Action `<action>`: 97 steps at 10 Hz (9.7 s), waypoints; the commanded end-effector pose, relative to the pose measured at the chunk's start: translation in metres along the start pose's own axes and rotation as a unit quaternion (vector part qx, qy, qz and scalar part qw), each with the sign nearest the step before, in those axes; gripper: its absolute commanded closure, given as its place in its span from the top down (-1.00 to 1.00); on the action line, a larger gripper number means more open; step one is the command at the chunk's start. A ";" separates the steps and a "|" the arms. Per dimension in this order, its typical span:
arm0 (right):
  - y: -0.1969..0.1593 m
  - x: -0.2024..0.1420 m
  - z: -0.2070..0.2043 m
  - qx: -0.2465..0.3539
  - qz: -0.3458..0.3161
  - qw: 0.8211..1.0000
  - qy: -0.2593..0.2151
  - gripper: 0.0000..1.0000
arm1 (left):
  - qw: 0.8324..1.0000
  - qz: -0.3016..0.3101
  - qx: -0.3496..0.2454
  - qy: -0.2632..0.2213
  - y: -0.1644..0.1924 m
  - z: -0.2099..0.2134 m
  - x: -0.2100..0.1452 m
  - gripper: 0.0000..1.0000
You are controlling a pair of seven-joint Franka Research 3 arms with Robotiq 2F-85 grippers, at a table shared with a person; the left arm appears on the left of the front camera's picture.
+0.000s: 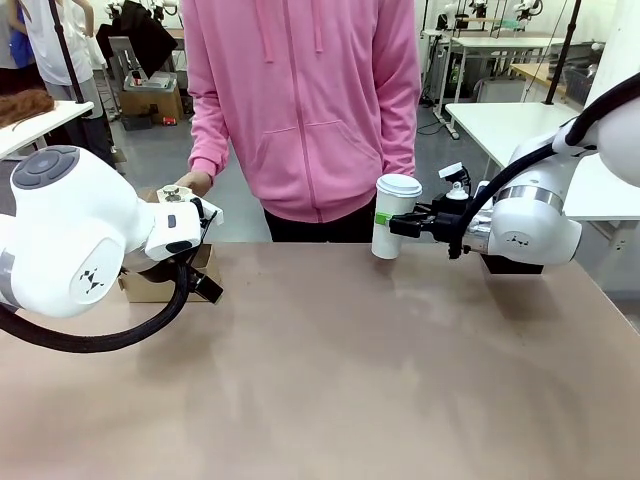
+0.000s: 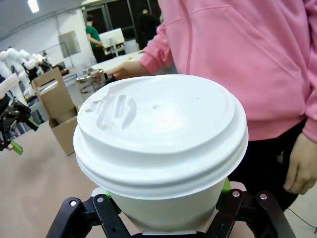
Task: Pour a drink into a cup and package it in a carrier.
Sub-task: When a person places the Paper Cup Lid on the 600 ml Paper Cup , lift the 600 ml Paper Cup, then position the Cup Carrier in the center of the table, then insert the held 600 ml Paper Cup into the Cup Carrier.
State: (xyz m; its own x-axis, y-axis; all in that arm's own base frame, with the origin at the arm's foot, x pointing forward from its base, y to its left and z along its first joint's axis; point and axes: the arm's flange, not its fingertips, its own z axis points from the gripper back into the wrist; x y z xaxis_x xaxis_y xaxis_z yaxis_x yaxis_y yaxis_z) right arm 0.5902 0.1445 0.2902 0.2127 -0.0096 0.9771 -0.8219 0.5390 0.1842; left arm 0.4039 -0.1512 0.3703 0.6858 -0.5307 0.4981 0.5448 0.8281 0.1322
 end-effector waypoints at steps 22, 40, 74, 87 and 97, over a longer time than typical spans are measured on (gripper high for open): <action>0.114 0.239 0.078 0.010 0.072 0.997 0.005 0.60 | 1.000 0.000 -0.001 -0.001 0.000 0.000 0.000 1.00; 0.114 0.239 0.078 0.010 0.072 0.997 0.005 0.60 | 0.953 0.268 0.083 0.110 0.141 0.085 0.133 1.00; 0.114 0.239 0.078 0.010 0.072 0.997 0.005 0.60 | 0.950 0.275 0.057 0.134 -0.187 0.088 0.193 -0.96; 0.111 0.235 0.078 0.009 0.068 0.998 0.009 0.60 | 0.961 0.231 0.002 0.154 -0.192 0.099 0.182 0.29; 0.099 0.100 0.073 0.215 0.073 0.973 0.040 0.60 | 0.971 -0.027 -0.230 0.064 -0.034 0.172 0.115 1.00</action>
State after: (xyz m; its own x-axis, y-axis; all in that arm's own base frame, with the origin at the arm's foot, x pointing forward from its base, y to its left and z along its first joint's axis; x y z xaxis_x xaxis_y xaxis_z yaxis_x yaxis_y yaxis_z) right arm 0.4935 0.1338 0.4043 0.1245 0.1467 0.9813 -0.9917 0.0513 0.1182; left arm 0.3906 -0.2054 0.5775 0.7173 -0.6019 0.3510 0.6927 0.6705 -0.2659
